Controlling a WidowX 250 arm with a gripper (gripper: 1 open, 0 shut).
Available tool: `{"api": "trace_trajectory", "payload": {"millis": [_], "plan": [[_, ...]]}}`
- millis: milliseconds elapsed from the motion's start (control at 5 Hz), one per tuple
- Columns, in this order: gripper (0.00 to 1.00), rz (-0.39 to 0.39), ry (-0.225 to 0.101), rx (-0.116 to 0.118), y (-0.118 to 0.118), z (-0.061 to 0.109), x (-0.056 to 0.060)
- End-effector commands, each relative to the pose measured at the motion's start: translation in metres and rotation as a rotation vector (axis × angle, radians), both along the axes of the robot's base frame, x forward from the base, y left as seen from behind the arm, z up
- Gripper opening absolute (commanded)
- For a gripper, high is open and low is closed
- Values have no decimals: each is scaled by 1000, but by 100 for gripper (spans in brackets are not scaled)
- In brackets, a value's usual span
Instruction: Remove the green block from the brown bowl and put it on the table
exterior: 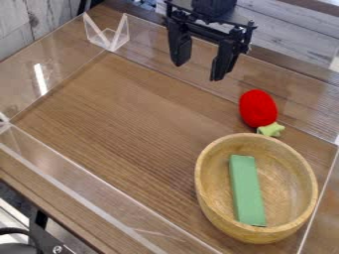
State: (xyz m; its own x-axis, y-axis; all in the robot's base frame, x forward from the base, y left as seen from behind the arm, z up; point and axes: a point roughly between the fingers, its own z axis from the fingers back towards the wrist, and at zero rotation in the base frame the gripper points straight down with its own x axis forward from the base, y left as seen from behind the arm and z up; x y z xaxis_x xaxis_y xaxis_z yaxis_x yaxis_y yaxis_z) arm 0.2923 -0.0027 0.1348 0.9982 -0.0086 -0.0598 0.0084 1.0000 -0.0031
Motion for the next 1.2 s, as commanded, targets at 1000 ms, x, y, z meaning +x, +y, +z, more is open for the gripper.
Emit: {"api": "trace_trajectory", "payload": {"millis": [1000], "plan": [[100, 465, -39, -74, -90, -16, -69]]}}
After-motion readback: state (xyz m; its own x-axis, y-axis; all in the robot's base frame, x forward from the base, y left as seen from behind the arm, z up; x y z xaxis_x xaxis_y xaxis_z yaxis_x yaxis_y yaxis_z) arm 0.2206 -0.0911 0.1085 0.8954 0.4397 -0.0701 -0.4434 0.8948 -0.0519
